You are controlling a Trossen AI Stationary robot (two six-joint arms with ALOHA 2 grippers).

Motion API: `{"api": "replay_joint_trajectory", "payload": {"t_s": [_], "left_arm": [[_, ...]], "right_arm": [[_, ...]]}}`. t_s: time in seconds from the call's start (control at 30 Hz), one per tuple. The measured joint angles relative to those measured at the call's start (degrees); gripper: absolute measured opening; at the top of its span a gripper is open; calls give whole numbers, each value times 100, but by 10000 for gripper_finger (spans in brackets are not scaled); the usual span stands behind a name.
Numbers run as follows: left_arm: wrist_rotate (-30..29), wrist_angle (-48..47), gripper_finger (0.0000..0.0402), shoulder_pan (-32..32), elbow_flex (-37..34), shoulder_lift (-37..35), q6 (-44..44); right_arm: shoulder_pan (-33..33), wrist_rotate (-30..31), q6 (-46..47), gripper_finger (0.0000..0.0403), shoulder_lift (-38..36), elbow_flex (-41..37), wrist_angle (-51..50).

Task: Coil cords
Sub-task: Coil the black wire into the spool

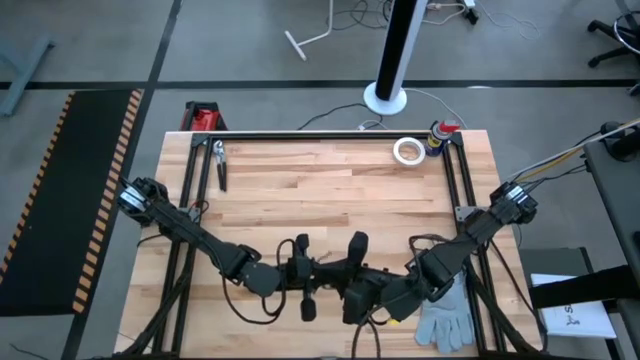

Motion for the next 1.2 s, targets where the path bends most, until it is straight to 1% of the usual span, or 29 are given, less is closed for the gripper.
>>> {"api": "replay_joint_trajectory", "payload": {"t_s": [0.07,0.17,0.27,0.4,0.5,0.6,0.7,0.77,0.83,0.93,1.0,1.07,1.13,1.2], "left_arm": [[-34,-50,0,12,0,0,-47],[-270,-170,0,31,-6,25,-65],[-457,-115,0,46,-11,31,-63],[-500,-1,0,48,-9,24,0],[-549,278,0,48,-9,22,201],[-695,605,0,44,-9,17,549],[-715,819,0,41,-9,14,838],[-749,819,0,38,-7,13,897],[-771,785,0,27,-9,13,929],[-831,814,0,24,-32,11,993],[-894,799,0,14,-39,14,1040],[-920,989,0,9,-39,74,1117],[-931,1221,0,-13,-39,155,1272],[-927,1290,0,-39,-42,205,1353]], "right_arm": [[-2,-10,-2,44,0,76,-24],[0,-167,58,61,-2,237,-19],[-2,-205,370,81,-9,291,-350],[-35,-194,647,107,26,289,-768],[-35,-134,806,120,11,289,-859],[-28,-122,816,127,13,284,-710],[23,-20,811,127,11,310,-396],[84,288,796,122,1,317,-276],[188,442,791,115,-24,317,-216],[387,455,796,102,-42,317,108],[537,447,590,94,-42,315,431],[668,386,433,85,-45,315,721],[782,386,543,77,-55,315,809],[940,405,948,69,-86,314,677]]}}
